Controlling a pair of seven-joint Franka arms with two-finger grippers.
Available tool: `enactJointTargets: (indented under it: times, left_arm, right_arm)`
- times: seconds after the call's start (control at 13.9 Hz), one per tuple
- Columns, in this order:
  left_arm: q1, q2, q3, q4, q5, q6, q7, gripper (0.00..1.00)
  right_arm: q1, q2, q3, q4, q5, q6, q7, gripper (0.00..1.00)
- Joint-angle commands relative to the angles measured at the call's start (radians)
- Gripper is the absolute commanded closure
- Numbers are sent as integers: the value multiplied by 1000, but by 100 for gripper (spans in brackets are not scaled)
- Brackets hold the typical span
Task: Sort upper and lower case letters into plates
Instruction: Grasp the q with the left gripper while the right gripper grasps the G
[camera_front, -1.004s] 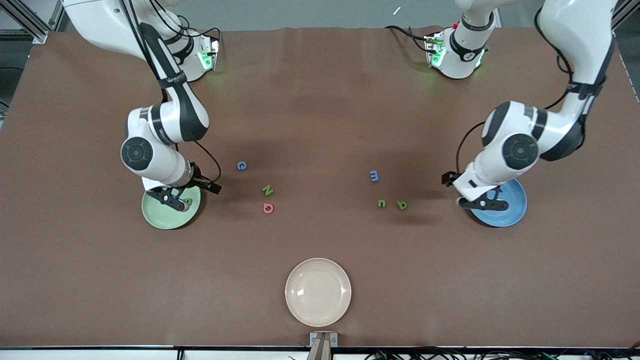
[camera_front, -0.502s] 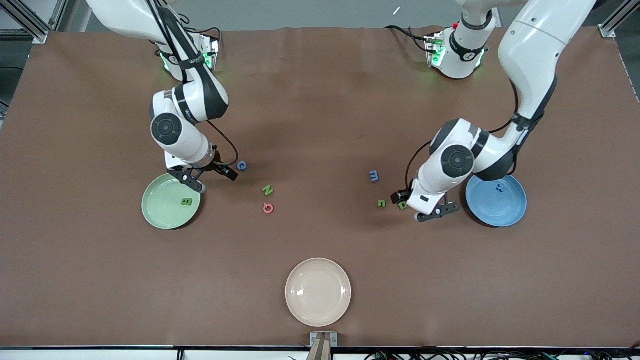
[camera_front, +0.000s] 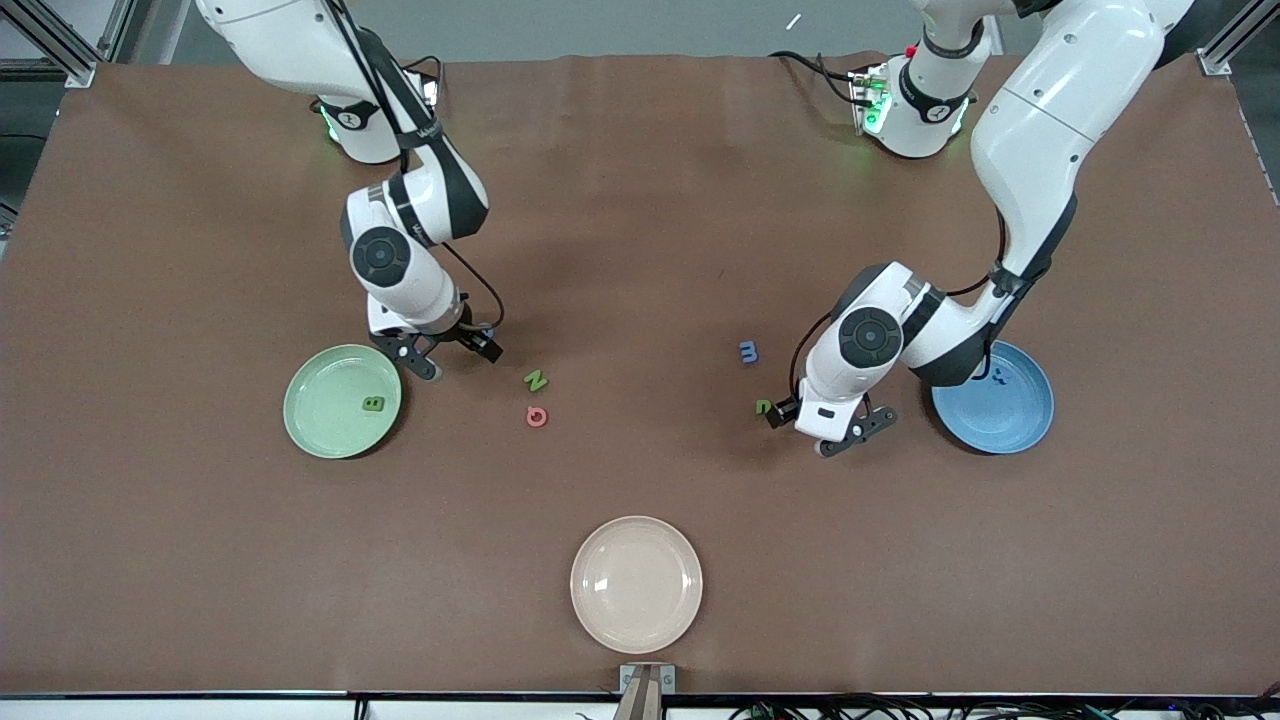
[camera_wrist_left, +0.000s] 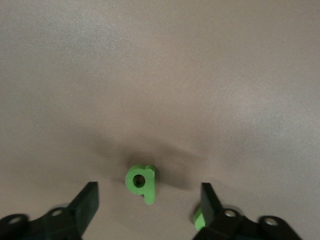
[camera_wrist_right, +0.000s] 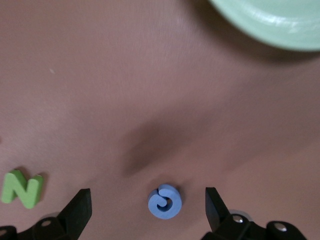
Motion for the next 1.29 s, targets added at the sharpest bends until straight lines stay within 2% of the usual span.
enactJointTargets:
  times: [0.0,0.29,0.65,0.79,1.0,1.08,1.22]
  left_arm:
    - [-9,15,6,20,22,-1,-25,20]
    - [-9,23,7,20,30,-1,-24,33]
    - [-9,26,7,20,42,-1,-24,43]
    - [-9,26,7,20,42,-1,-24,52]
    - [-9,27,7,20,51,2,-24,64]
    - [-9,27,7,20,54,4,-24,67]
    - [-8,35,7,20,62,16,-25,75]
  right_arm:
    - [16,-10,-4,-21,-2,12,47,0]
    - [29,-7,-5,-29,-2,32,88,0]
    - [26,-19,-7,-171,-2,199,108,2]
    - [27,-19,-5,-174,-2,199,139,5]
    - [29,-27,-5,-176,-2,187,154,25]
    - [29,-35,-5,-176,-2,178,154,36]
    - [27,-36,-5,-174,-2,175,159,68]
